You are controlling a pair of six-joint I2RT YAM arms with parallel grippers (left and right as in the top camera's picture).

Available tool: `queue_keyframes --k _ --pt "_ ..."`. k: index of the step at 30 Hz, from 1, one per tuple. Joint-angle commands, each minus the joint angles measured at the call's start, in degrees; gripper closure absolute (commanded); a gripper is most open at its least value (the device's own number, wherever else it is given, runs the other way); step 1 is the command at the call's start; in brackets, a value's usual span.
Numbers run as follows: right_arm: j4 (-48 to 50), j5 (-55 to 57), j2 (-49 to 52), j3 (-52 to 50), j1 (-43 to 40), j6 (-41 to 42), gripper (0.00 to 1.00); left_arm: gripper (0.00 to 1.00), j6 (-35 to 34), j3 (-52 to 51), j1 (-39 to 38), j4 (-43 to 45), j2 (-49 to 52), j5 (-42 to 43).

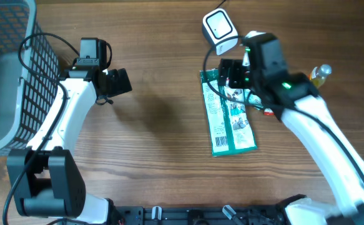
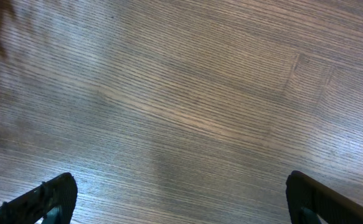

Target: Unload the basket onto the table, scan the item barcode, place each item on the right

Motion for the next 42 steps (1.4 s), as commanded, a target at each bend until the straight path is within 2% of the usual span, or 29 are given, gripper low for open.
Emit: queue_keyframes --k 1,6,10,14,21,25,30,34,36,37,39,42 --pt "0.3 1.0 -8.7 -0.1 0.0 0.8 0.0 0.0 -0.3 -0.2 0.1 0.0 0.2 -0.6" --pt "0.2 1.5 -19.4 -0.1 0.0 0.2 0.0 0.0 -0.3 -0.2 0.1 0.0 0.2 -0.6" --pt "0.2 6.4 -28.9 -0.1 0.0 -0.9 0.0 0.0 -0.3 -0.2 0.1 0.0 0.2 -0.6" --pt "-4.3 6.4 -38.1 -0.1 -0.5 -0.9 0.0 0.0 -0.3 -0.2 0.1 0.0 0.2 -0.6" --pt "-8.0 5.5 -47.8 -1.1 -7.7 -0.9 0.0 0.0 -0.3 -0.2 0.1 0.0 0.2 -0.6" --pt "-6.4 2.5 -54.1 -7.5 -12.4 -0.9 0.0 0.0 -0.3 -0.2 0.1 0.0 0.2 -0.6" --pt "7.9 0.6 -61.9 -19.8 -13.8 -1.9 0.0 0.0 -0.3 -0.2 0.1 0.0 0.2 -0.6" --pt "33.3 -4.8 -67.3 -32.2 -13.9 -7.3 0.0 0.0 -0.3 -0.2 0.1 0.0 0.2 -0.6" --pt "53.2 -9.2 -69.7 -40.6 -14.7 -9.9 0.0 0.0 -0.3 -0.2 0.1 0.0 0.2 -0.6" --pt "59.6 -9.8 -70.6 -43.7 -15.1 -10.1 0.0 0.0 -0.3 -0.2 0.1 0.0 0.2 -0.6" --pt "63.9 -9.8 -72.1 -47.0 -15.2 -9.9 0.0 0.0 -0.3 -0.2 0.1 0.0 0.2 -0.6" --pt "63.7 -9.8 -74.4 -50.3 -15.3 -9.9 0.0 0.0 -0.3 -0.2 0.1 0.0 0.2 -0.6"
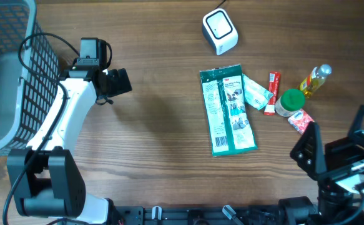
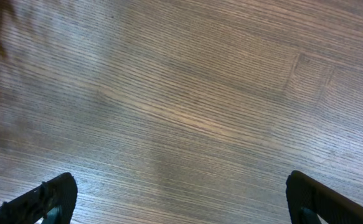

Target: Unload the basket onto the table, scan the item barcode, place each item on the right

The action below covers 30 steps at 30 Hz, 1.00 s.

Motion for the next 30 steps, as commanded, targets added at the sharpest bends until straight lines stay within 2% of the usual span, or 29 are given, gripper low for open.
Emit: queue_keyframes --k 1,7,10,18,21,27,30 --pt "0.3 -1.7 -3.1 -3.7 -0.5 -1.1 0.0 0.0 -0.3 -0.2 0.1 0.0 0.2 -0.6" --pt "1.0 -1.7 -8.0 -10.8 -0.6 -1.1 0.0 0.0 -0.3 -0.2 0.1 0.0 0.2 -0.6" --pt "3.7 -1.7 -8.0 -14.4 -0.7 -1.1 0.0 0.0 -0.3 -0.2 0.1 0.0 0.2 -0.6" --pt "3.2 -1.7 -8.0 -23.4 -0.7 -0.9 0.0 0.0 -0.3 -0.2 0.1 0.0 0.2 -0.6" --pt "-3.2 -1.7 -8.0 -23.3 -0.7 -0.7 0.0 0.0 -0.3 -0.2 0.1 0.0 0.2 -0.6" --pt "-26.1 -1.4 -8.0 -23.3 -0.7 -0.7 0.0 0.0 -0.3 -0.2 0.1 0.0 0.2 -0.6" --pt "-26.2 1.3 -8.0 -23.3 -0.7 -1.3 0.0 0.0 -0.3 -0.2 0.1 0.0 0.2 -0.6"
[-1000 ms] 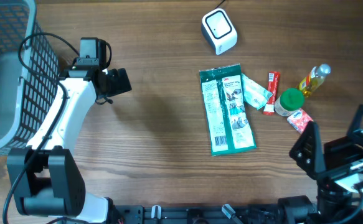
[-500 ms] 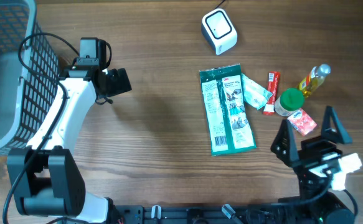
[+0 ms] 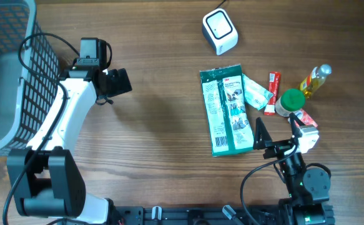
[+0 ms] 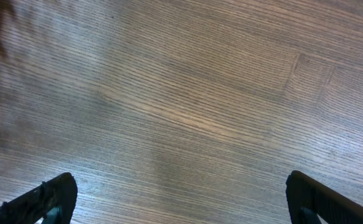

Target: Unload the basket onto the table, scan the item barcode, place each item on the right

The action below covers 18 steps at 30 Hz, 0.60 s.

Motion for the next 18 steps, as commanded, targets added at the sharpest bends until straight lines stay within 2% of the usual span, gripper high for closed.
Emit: queue_keyframes --k 1,11,18 --pt "0.1 2.0 -0.6 0.0 -0.3 -2.0 0.01 0.0 -0.3 -0.2 0.1 -0.1 0.2 -0.6" --pt "0.2 1.4 -0.6 0.0 -0.3 -8.3 0.0 0.0 -0.3 -0.2 0.1 -0.1 0.2 -0.6" --pt "0.2 1.6 -0.6 0.0 -0.3 -8.1 0.0 0.0 -0.3 -0.2 0.1 -0.1 0.2 -0.6"
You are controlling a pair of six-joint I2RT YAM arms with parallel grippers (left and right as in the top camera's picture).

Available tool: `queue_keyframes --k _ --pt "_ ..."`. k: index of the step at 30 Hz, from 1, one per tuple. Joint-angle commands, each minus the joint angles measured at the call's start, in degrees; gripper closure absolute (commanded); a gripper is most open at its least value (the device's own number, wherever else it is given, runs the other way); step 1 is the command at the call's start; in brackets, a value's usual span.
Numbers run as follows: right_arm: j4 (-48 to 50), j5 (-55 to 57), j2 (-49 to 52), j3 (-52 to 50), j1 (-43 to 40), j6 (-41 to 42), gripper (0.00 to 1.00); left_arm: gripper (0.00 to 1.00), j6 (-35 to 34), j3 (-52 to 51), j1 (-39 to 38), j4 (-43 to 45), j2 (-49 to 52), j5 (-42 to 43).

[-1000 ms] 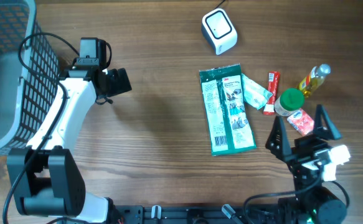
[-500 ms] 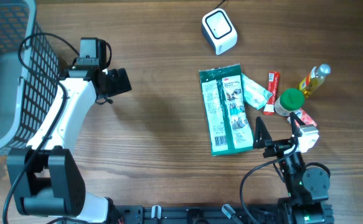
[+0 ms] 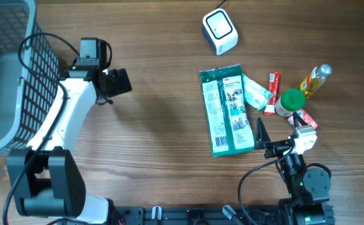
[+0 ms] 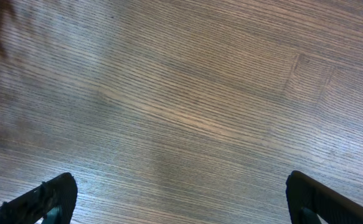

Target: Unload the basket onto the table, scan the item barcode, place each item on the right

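Observation:
The white barcode scanner (image 3: pixel 220 31) sits at the back of the table. In front of it a long green package (image 3: pixel 227 109) lies flat, with a small teal packet (image 3: pixel 256 94), a red stick (image 3: pixel 270 94), a green-capped jar (image 3: pixel 291 102), a yellow bottle (image 3: pixel 314 78) and a pink packet (image 3: pixel 304 117) to its right. My right gripper (image 3: pixel 276 134) is folded back at the front edge, just below the package's near end, open and holding nothing. Far to the left my left gripper (image 3: pixel 118 81) hangs open over bare wood (image 4: pixel 181 205).
A dark wire basket (image 3: pixel 7 75) with a grey liner stands at the left edge, right beside the left arm. The scanner's cable runs off the back edge. A wooden tabletop (image 3: pixel 163 144) lies between the two arms.
My right gripper has shifted only slightly at the front edge. The left arm and all the items are where they were.
At first my right arm reached over the items, its gripper above the far end of the green package beside the scanner. Then it was back at the front right corner with its fingers wide apart. It has since folded down below the package. The left arm never moved.

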Motion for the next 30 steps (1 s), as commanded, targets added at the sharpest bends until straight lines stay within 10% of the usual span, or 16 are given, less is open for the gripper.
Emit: queue_keyframes --k 1,30 --pt "0.2 0.5 -0.6 0.0 -0.3 -1.1 0.0 0.0 -0.3 -0.2 0.1 -0.1 0.2 -0.6" --pt "0.2 0.5 -0.5 0.0 -0.3 -1.0 0.0 0.0 -0.3 -0.2 0.1 0.0 -0.4 -0.6"
